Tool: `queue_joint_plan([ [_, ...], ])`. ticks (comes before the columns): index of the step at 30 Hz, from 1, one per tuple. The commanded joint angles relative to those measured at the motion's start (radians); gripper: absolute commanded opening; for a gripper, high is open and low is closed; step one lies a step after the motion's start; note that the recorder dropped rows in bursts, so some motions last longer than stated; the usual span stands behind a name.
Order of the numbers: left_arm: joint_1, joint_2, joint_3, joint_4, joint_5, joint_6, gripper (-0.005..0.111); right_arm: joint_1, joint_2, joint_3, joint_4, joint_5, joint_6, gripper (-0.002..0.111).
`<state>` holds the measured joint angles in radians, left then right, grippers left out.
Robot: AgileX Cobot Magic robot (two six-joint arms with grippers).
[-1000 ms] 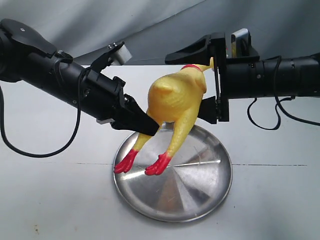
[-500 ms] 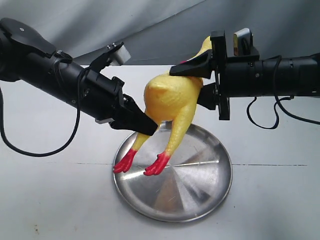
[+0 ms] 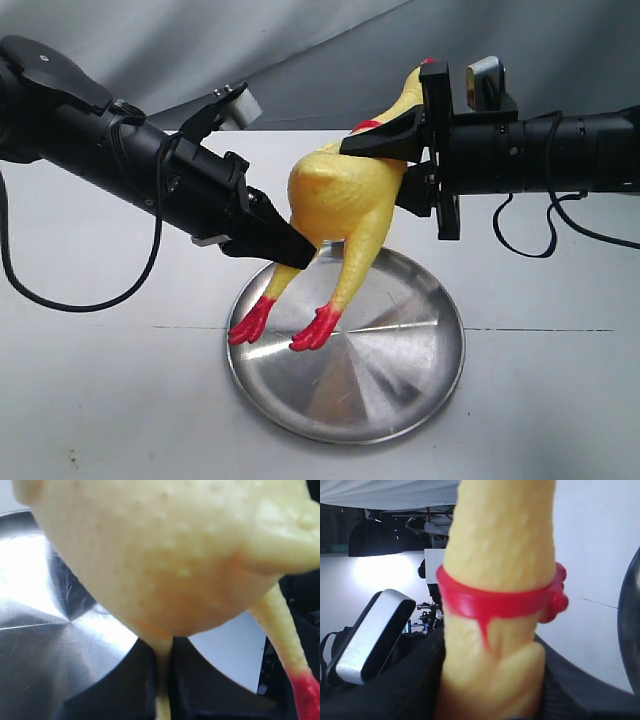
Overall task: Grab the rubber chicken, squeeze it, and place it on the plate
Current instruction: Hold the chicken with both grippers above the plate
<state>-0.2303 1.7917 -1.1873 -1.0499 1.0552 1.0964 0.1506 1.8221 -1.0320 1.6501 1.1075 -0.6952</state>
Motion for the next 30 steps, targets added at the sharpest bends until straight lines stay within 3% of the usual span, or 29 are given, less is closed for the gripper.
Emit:
queue_joint_plan([
  [1, -0.002, -0.010, -0.005, -0.010, 0.021, 0.002, 0.000, -0.002, -0.001, -0.005, -0.001, -0.052, -0.010, 0.010],
  [4, -0.002, -0.010, -0.005, -0.010, 0.019, 0.002, 0.000, -0.002, -0.001, -0.005, 0.009, -0.034, -0.006, 0.039],
  [7, -0.002, -0.010, -0.005, -0.010, 0.017, 0.002, 0.000, -0.002, -0.001, -0.005, 0.009, -0.031, -0.006, 0.082],
  [9, -0.002, -0.010, -0.005, -0.010, 0.017, 0.002, 0.000, -0.002, -0.001, -0.005, 0.009, -0.037, -0.006, 0.104],
  [18, -0.002, -0.010, -0.005, -0.010, 0.017, 0.002, 0.000, -0.002, -0.001, -0.005, 0.026, -0.039, -0.004, 0.105],
  [20, -0.002, -0.010, -0.005, -0.010, 0.017, 0.002, 0.000, -0.002, -0.001, -0.005, 0.033, -0.039, -0.002, 0.104],
  [22, -0.002, -0.010, -0.005, -0.010, 0.017, 0.002, 0.000, -0.002, -0.001, -0.005, 0.034, -0.037, 0.045, 0.095],
  [23, -0.002, -0.010, -0.005, -0.010, 0.017, 0.002, 0.000, 0.000, -0.001, -0.005, 0.028, -0.033, 0.078, 0.082],
  [27, -0.002, -0.010, -0.005, -0.010, 0.014, 0.002, 0.000, 0.000, -0.001, -0.005, 0.014, -0.031, 0.074, 0.004],
  [30, -0.002, -0.010, -0.005, -0.010, 0.014, 0.002, 0.000, 0.000, -0.001, -0.005, 0.004, -0.024, 0.030, 0.002],
])
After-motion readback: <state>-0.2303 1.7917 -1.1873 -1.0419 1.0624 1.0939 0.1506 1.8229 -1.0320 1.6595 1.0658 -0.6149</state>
